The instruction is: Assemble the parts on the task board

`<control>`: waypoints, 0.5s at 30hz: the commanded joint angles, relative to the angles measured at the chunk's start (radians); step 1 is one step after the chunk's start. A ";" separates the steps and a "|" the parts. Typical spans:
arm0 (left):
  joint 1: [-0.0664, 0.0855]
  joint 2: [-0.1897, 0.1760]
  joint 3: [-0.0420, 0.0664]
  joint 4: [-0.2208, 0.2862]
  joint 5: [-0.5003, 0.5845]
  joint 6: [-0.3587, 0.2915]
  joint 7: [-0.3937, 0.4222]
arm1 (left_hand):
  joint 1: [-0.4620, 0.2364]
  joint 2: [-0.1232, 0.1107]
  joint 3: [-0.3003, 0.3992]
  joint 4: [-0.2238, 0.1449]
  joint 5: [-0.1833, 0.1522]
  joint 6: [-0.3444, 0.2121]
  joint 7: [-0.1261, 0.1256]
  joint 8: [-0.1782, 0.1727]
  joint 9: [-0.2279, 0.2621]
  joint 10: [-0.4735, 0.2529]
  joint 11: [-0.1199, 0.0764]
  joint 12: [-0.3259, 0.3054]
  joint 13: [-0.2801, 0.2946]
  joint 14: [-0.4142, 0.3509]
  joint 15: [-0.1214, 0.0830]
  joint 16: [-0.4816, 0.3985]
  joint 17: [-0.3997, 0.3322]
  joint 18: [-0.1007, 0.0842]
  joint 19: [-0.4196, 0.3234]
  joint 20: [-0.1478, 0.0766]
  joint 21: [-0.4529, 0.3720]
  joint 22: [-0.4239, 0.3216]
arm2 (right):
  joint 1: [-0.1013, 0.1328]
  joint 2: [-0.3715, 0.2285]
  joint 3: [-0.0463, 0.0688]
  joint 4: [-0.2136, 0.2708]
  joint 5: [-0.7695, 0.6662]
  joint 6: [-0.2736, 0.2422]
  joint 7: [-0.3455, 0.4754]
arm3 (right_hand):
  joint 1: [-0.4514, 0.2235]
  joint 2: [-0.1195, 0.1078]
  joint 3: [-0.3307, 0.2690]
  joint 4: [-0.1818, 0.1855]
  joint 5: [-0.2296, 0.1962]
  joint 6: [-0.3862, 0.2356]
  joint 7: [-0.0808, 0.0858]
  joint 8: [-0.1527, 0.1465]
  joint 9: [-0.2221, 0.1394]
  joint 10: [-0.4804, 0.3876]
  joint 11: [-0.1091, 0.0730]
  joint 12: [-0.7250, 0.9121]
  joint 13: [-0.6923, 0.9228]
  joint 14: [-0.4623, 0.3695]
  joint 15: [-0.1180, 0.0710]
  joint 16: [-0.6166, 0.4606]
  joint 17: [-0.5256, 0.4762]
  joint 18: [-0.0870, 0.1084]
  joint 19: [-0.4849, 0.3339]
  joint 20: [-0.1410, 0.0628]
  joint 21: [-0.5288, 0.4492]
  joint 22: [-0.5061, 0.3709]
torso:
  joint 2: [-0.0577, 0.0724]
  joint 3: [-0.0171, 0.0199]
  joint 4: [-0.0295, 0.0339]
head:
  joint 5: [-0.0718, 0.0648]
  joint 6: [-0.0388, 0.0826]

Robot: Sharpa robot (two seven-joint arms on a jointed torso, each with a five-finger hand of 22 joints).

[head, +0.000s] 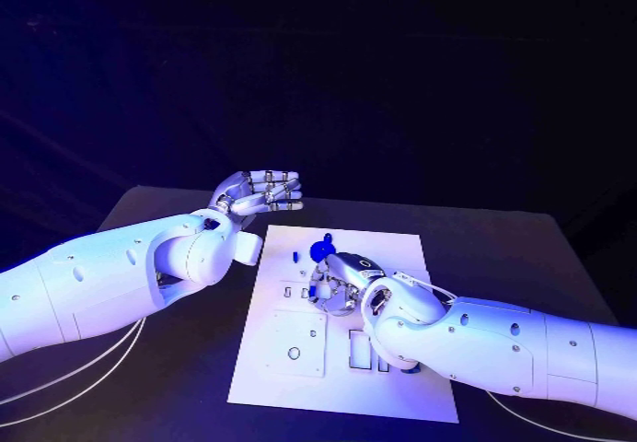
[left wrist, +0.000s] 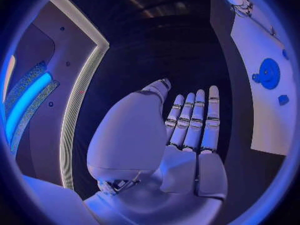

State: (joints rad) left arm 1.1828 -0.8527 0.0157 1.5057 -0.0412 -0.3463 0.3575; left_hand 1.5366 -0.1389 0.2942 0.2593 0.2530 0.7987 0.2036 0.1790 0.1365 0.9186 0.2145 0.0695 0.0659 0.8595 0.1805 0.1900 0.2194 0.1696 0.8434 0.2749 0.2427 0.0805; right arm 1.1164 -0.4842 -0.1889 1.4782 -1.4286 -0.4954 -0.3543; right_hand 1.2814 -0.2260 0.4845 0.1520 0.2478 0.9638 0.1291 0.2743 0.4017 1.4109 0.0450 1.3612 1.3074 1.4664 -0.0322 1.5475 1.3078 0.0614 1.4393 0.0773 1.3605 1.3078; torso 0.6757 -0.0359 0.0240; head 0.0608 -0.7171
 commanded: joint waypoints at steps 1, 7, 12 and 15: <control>0.001 0.001 0.001 0.001 -0.002 0.020 0.005 | 0.000 -0.006 0.007 0.000 -0.001 -0.005 0.056 -0.005 -0.001 -0.007 0.001 -0.004 -0.001 -0.007 -0.001 -0.007 0.002 0.012 -0.003 0.004 0.002 -0.001 | -0.001 0.001 0.000 0.000 -0.008 0.024 0.001 | -0.005 -0.010 0.000 0.003 0.004 -0.017 0.004 -0.011 -0.004 -0.013 0.003 -0.012 0.016 0.088 0.010 0.000 0.190 -0.003 -0.007 0.004 -0.008 0.071 | 0.000 0.0000 -0.0002 | -0.001 0.000; 0.001 0.001 0.000 -0.002 -0.002 0.024 0.004 | 0.000 -0.006 0.007 0.000 -0.001 -0.005 0.056 -0.005 -0.001 -0.007 0.001 -0.004 -0.001 -0.007 -0.001 -0.007 0.002 0.012 -0.003 0.004 0.002 -0.001 | -0.001 0.002 -0.001 0.000 -0.007 0.023 0.011 | -0.012 -0.026 -0.008 0.005 0.000 -0.050 0.016 -0.029 -0.015 -0.025 0.015 -0.023 0.005 0.087 0.020 -0.002 0.185 -0.001 -0.013 0.013 -0.019 0.064 | 0.000 0.0003 -0.0002 | 0.000 0.001; 0.001 0.002 -0.002 -0.003 -0.002 0.026 0.004 | -0.002 -0.006 0.010 0.000 0.000 -0.005 0.056 -0.006 -0.001 -0.008 0.001 -0.004 -0.001 -0.007 -0.001 -0.008 0.003 0.012 -0.004 0.004 0.002 -0.002 | -0.001 0.000 -0.001 0.003 -0.006 0.023 0.015 | -0.011 -0.032 -0.013 0.005 0.000 -0.062 0.020 -0.037 -0.019 -0.036 0.018 -0.035 -0.007 0.086 0.023 -0.003 0.182 0.001 -0.017 0.017 -0.026 0.059 | 0.000 -0.0002 -0.0002 | 0.000 0.000; 0.001 0.001 -0.003 -0.004 -0.004 0.029 0.004 | -0.002 -0.007 0.011 0.000 0.000 -0.005 0.056 -0.006 -0.001 -0.008 0.001 -0.004 -0.001 -0.007 -0.001 -0.008 0.003 0.012 -0.004 0.004 0.002 -0.002 | -0.001 -0.004 -0.001 0.011 -0.006 0.016 0.018 | -0.015 -0.042 -0.030 0.007 0.005 -0.080 0.025 -0.049 -0.025 -0.048 0.023 -0.047 -0.020 0.085 0.028 -0.005 0.178 0.003 -0.021 0.022 -0.035 0.054 | 0.000 0.0001 -0.0003 | 0.000 0.000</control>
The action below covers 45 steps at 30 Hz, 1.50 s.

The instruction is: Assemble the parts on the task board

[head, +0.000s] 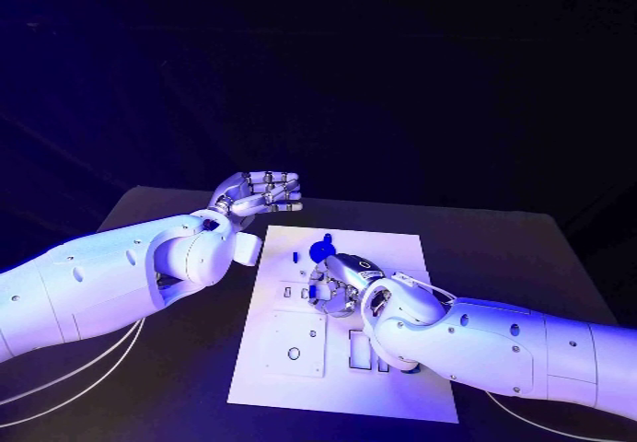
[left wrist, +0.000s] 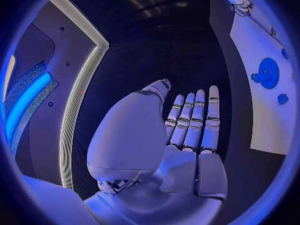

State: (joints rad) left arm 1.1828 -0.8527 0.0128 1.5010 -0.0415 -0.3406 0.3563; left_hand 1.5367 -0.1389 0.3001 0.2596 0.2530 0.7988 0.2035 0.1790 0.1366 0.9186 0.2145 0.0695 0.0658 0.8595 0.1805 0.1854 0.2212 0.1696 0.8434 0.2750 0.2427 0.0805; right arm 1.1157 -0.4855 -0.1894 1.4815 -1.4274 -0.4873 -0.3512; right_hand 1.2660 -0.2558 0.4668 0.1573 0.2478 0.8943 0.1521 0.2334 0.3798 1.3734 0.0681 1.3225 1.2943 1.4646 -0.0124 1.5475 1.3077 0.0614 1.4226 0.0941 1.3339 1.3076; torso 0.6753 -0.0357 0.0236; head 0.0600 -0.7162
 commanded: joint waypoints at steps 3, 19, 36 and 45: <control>0.001 0.001 0.000 0.000 -0.007 0.026 0.005 | -0.003 -0.008 0.004 0.000 -0.001 -0.006 0.055 -0.006 -0.001 -0.007 0.001 -0.004 -0.001 -0.007 -0.001 -0.004 0.001 0.012 -0.004 0.005 0.002 -0.002 | -0.001 -0.009 0.000 0.022 -0.008 -0.006 0.017 | 0.001 -0.015 -0.035 0.004 0.011 -0.023 0.005 -0.018 -0.008 -0.017 0.003 -0.016 -0.014 0.086 0.011 -0.006 0.177 0.004 -0.006 0.008 -0.013 0.051 | 0.000 0.0003 0.0005 | 0.000 -0.001; 0.001 0.003 -0.002 -0.042 -0.173 0.046 -0.113 | -0.091 -0.035 -0.013 0.021 -0.002 0.055 0.022 0.039 0.015 0.140 -0.049 0.078 0.029 0.200 -0.073 0.187 0.124 0.015 0.165 -0.065 0.139 0.057 | 0.077 -0.160 0.011 0.155 0.084 -0.105 0.116 | 0.176 0.062 -0.428 0.134 0.036 -0.071 0.027 -0.089 -0.057 -0.060 0.023 -0.062 -0.078 0.079 0.029 -0.017 0.152 0.013 -0.022 0.025 -0.058 0.029 | -0.006 0.0040 -0.0046 | 0.005 0.010; 0.001 0.021 -0.002 -0.050 -0.704 0.333 -0.580 | -0.305 0.001 -0.038 0.034 0.000 0.024 -0.076 0.442 0.231 0.140 -0.162 0.943 0.610 0.620 -0.190 1.290 1.142 -0.047 0.388 -0.183 1.033 0.850 | 0.225 -0.386 0.021 0.203 0.571 -0.074 0.302 | 0.196 0.088 -0.413 0.132 0.050 -0.037 0.019 -0.071 -0.057 -0.060 0.017 -0.056 -0.074 0.078 0.024 -0.020 0.147 0.017 -0.032 0.023 -0.079 0.018 | -0.020 0.0211 -0.0122 | 0.020 0.001; 0.003 0.069 -0.002 -0.062 -0.856 0.520 -0.797 | -0.342 0.015 -0.026 0.035 0.000 0.059 -0.105 0.501 0.278 0.290 -0.189 1.129 0.854 0.674 -0.214 1.343 1.250 -0.071 0.458 -0.204 1.124 0.998 | 0.244 -0.411 0.022 0.155 0.649 -0.059 0.301 | 0.200 0.092 -0.405 0.131 0.072 -0.036 0.018 -0.069 -0.059 -0.064 0.015 -0.059 -0.078 0.077 0.022 -0.021 0.144 0.018 -0.035 0.021 -0.085 0.014 | -0.020 0.0222 -0.0116 | 0.021 -0.011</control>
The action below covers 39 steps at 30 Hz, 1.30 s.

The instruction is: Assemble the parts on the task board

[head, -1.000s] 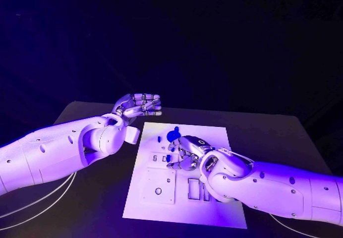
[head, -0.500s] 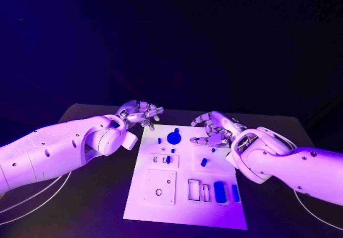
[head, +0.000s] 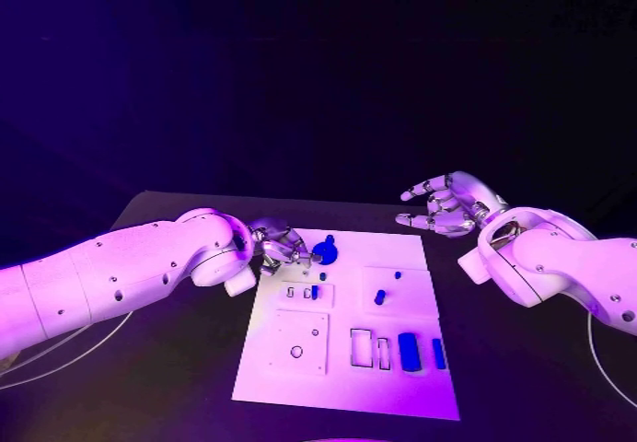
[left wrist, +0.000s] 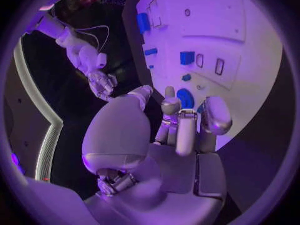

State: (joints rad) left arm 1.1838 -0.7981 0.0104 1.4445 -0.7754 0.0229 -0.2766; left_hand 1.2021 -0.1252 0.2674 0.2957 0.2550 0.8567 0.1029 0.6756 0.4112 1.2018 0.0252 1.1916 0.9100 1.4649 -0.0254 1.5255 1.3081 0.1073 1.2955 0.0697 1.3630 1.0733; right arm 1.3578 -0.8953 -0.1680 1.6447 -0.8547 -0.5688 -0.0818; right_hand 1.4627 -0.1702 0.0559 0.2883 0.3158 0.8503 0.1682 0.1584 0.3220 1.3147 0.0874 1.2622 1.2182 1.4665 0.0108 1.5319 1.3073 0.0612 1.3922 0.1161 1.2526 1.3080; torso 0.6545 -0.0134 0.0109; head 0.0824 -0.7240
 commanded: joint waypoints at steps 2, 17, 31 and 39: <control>0.004 0.030 0.001 -0.014 -0.132 0.191 -0.200 | -0.043 -0.001 -0.004 0.000 -0.004 -0.004 -0.005 0.012 0.015 0.004 0.000 0.011 0.013 0.070 -0.009 0.004 0.164 -0.010 0.007 -0.001 0.009 0.013 | 0.003 -0.003 0.000 -0.016 0.080 0.026 0.030 | 0.003 0.007 0.006 0.001 0.005 0.008 0.002 0.006 -0.001 -0.006 -0.004 0.000 -0.003 0.074 -0.001 -0.007 0.141 0.019 -0.006 -0.001 -0.006 0.012 | 0.000 -0.0010 0.0021 | -0.002 -0.005; 0.022 0.114 -0.003 -0.066 -0.166 0.254 -0.319 | -0.093 0.002 -0.028 0.000 -0.007 -0.015 -0.004 0.020 0.034 -0.010 0.001 0.007 0.008 0.067 -0.008 0.001 0.161 -0.011 0.004 0.000 0.014 0.019 | 0.005 0.005 0.000 -0.051 0.087 0.036 0.017 | 0.002 0.007 0.007 0.001 0.011 0.007 0.002 0.006 -0.002 -0.007 -0.004 0.000 -0.005 0.073 -0.001 -0.009 0.136 0.020 -0.010 -0.002 -0.013 0.007 | 0.001 -0.0008 0.0005 | 0.003 -0.010; 0.024 0.133 -0.008 -0.078 -0.156 0.276 -0.328 | -0.098 0.004 -0.030 0.000 -0.007 -0.015 -0.005 0.022 0.036 -0.011 0.001 0.007 0.007 0.068 -0.008 0.002 0.162 -0.012 0.005 0.000 0.016 0.022 | 0.005 0.012 0.000 -0.064 0.087 0.047 0.010 | -0.001 0.009 0.009 0.002 0.014 0.007 0.002 0.007 -0.003 -0.007 -0.004 0.000 -0.004 0.073 -0.002 -0.010 0.135 0.021 -0.011 -0.002 -0.015 0.006 | 0.002 -0.0013 0.0011 | 0.000 -0.017; 0.024 0.142 -0.010 -0.079 -0.151 0.269 -0.316 | -0.098 0.006 -0.030 -0.001 -0.007 -0.015 -0.005 0.023 0.038 -0.009 0.001 0.009 0.011 0.068 -0.008 0.003 0.164 -0.012 0.006 0.000 0.017 0.024 | 0.005 0.018 0.000 -0.069 0.087 0.051 0.006 | -0.001 0.009 0.009 0.002 0.014 0.007 0.002 0.007 -0.003 -0.007 -0.004 0.000 -0.004 0.073 -0.002 -0.010 0.135 0.021 -0.011 -0.002 -0.015 0.006 | 0.002 -0.0015 0.0011 | 0.000 -0.017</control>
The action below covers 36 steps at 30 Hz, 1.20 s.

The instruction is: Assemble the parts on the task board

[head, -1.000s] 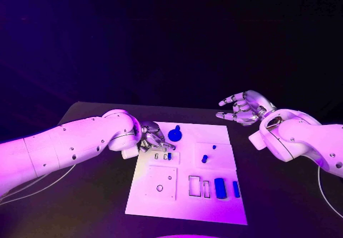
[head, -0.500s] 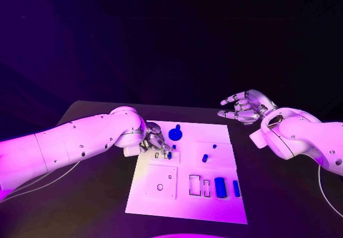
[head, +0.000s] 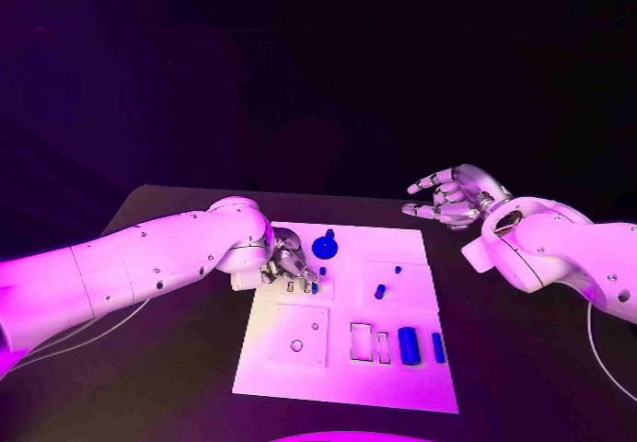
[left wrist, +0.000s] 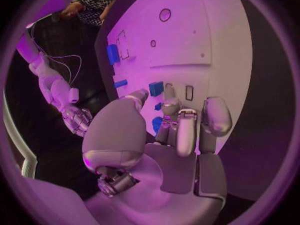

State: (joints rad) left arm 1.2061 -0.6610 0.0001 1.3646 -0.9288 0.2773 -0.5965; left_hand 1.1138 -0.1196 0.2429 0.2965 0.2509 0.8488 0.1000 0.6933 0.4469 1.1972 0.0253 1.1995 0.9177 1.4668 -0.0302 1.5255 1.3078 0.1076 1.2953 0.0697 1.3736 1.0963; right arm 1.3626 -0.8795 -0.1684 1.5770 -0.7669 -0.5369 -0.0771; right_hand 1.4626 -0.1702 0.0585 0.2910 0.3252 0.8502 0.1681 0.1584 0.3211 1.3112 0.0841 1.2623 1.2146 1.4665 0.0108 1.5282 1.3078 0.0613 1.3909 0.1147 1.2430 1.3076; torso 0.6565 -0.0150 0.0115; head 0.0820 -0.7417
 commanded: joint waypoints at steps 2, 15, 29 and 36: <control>0.002 0.006 0.000 0.001 0.004 0.011 0.006 | -0.010 0.001 -0.005 -0.002 -0.003 -0.007 -0.002 0.006 0.002 -0.005 0.001 0.001 0.004 0.067 -0.003 0.003 0.164 -0.012 0.006 0.000 0.007 0.001 | 0.000 0.003 0.000 -0.002 -0.001 0.020 0.001 | -0.002 0.009 0.006 0.000 0.006 0.007 0.002 0.007 -0.002 -0.003 -0.001 0.001 0.001 0.073 -0.001 -0.006 0.135 0.021 -0.009 -0.001 -0.006 0.006 | 0.000 -0.0001 0.0006 | 0.001 0.001; 0.002 0.010 0.000 -0.001 0.006 0.009 0.010 | -0.004 0.004 -0.003 -0.004 -0.002 -0.006 -0.004 0.010 0.007 -0.003 -0.001 0.004 0.007 0.068 -0.004 0.004 0.168 -0.013 0.007 0.000 0.009 0.005 | -0.001 0.008 0.000 -0.007 -0.004 0.029 -0.004 | -0.002 0.009 0.006 0.000 0.006 0.007 0.002 0.007 -0.002 -0.003 -0.001 0.001 0.001 0.073 -0.001 -0.006 0.135 0.021 -0.009 -0.001 -0.006 0.006 | 0.000 0.0003 0.0007 | 0.000 0.002; 0.001 0.025 -0.002 -0.013 0.006 0.029 0.019 | 0.019 0.011 0.005 -0.005 0.001 -0.010 -0.006 0.016 0.016 -0.012 -0.003 -0.002 -0.003 0.068 -0.006 0.005 0.169 -0.013 0.006 0.000 0.011 0.008 | -0.002 0.011 0.000 -0.009 -0.006 0.031 -0.006 | -0.004 0.010 0.007 0.000 0.007 0.008 0.002 0.008 -0.002 -0.003 -0.001 0.002 0.001 0.072 -0.002 -0.006 0.134 0.021 -0.010 -0.001 -0.008 0.005 | 0.001 0.0000 -0.0007 | -0.003 -0.004; 0.001 0.027 -0.003 -0.017 0.006 0.035 0.020 | 0.039 0.017 0.013 -0.005 0.003 -0.010 -0.008 0.021 0.024 -0.011 -0.005 -0.001 0.000 0.068 -0.007 0.005 0.170 -0.013 0.006 -0.001 0.013 0.011 | -0.002 0.011 0.000 -0.010 -0.007 0.033 -0.008 | -0.006 0.012 0.009 0.000 0.008 0.009 0.002 0.008 -0.002 -0.003 -0.001 0.002 0.000 0.072 -0.002 -0.007 0.134 0.021 -0.011 -0.001 -0.009 0.004 | -0.001 0.0005 0.0008 | -0.005 -0.008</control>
State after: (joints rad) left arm 1.2065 -0.6376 -0.0030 1.3470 -0.9273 0.2896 -0.5898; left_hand 1.1512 -0.1007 0.2531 0.2898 0.2510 0.8416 0.0927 0.7106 0.4708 1.1934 0.0215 1.1995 0.9169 1.4667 -0.0301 1.5254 1.3075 0.1076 1.2952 0.0697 1.3815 1.1062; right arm 1.3614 -0.8694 -0.1690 1.5671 -0.7671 -0.5198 -0.0866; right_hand 1.4580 -0.1656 0.0613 0.2882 0.3291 0.8502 0.1681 0.1622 0.3203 1.3113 0.0841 1.2623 1.2147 1.4665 0.0107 1.5282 1.3074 0.0769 1.3873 0.1111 1.2369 1.3081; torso 0.6568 -0.0147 0.0113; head 0.0771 -0.7481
